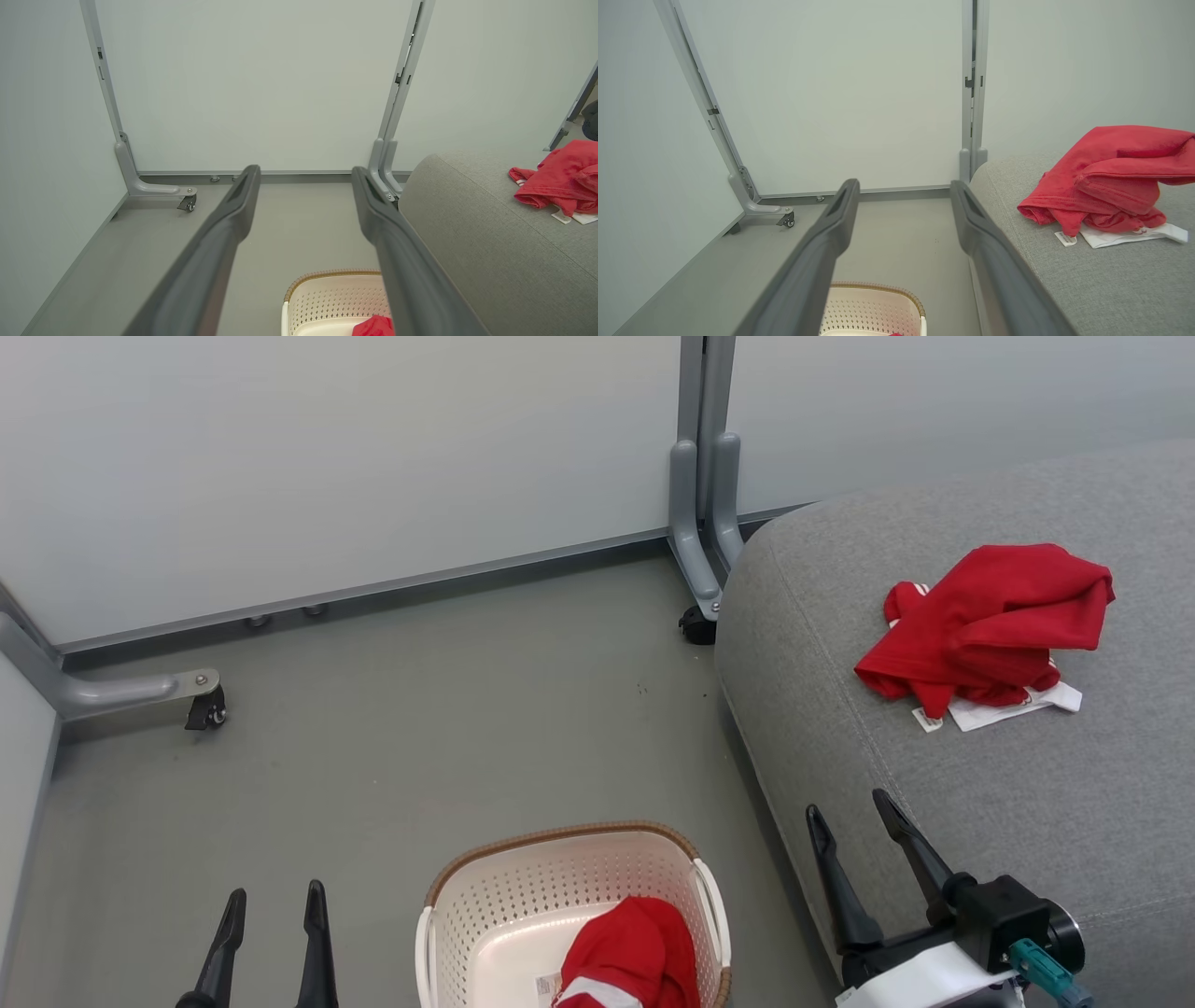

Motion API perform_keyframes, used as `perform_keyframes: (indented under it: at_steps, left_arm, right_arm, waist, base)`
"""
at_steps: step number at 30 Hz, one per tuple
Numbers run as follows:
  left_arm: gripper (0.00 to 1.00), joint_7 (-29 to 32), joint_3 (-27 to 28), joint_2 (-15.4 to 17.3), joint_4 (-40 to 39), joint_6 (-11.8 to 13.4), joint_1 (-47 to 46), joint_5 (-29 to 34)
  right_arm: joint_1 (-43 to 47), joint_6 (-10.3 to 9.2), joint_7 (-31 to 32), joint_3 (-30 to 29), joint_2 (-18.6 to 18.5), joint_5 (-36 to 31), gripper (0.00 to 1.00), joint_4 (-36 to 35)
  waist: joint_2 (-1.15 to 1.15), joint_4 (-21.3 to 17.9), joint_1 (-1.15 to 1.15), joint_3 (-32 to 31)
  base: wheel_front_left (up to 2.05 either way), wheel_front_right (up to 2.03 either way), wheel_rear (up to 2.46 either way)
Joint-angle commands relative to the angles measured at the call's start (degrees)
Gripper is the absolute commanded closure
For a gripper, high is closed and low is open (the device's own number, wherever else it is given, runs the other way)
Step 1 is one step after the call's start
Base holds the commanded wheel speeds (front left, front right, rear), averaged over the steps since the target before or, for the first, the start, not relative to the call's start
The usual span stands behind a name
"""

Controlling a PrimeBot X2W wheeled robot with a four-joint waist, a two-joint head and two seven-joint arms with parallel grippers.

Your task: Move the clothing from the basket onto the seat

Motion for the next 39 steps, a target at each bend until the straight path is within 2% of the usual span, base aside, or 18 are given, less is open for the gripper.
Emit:
perform_keyframes:
  at_steps: [1,28,34,39]
  left_arm:
    - [0.0,0.0,-0.1,0.1,0.3,-0.2,0.4,0.0]
    - [0.0,0.0,-0.9,0.1,1.9,-0.3,-1.4,0.7]
    - [0.0,0.0,-3.9,0.1,3.1,-0.3,-3.4,1.5]
    - [0.0,0.0,-7.1,2.2,5.0,-0.3,-7.4,0.3]
  right_arm:
    - [0.5,-0.06,-0.2,-0.3,-0.2,0.4,0.0,0.0]
    - [1.4,-0.06,-0.2,-0.7,-0.2,-0.6,0.0,-0.5]
    - [-0.1,-0.06,-0.2,-4.4,-0.1,0.3,0.0,-1.4]
    - [-2.3,-0.06,-0.2,-7.2,-0.2,-0.2,0.0,-3.1]
  waist:
    - [0.0,0.1,0.0,-0.2]
    - [0.0,0.6,0.0,0.0]
    - [0.0,-0.1,0.0,2.9]
    - [0.0,-1.3,0.0,7.8]
  base:
    - [0.0,0.0,0.0]
    - [0.0,0.0,0.0]
    - [0.0,0.0,0.0]
    - [0.0,0.0,0.0]
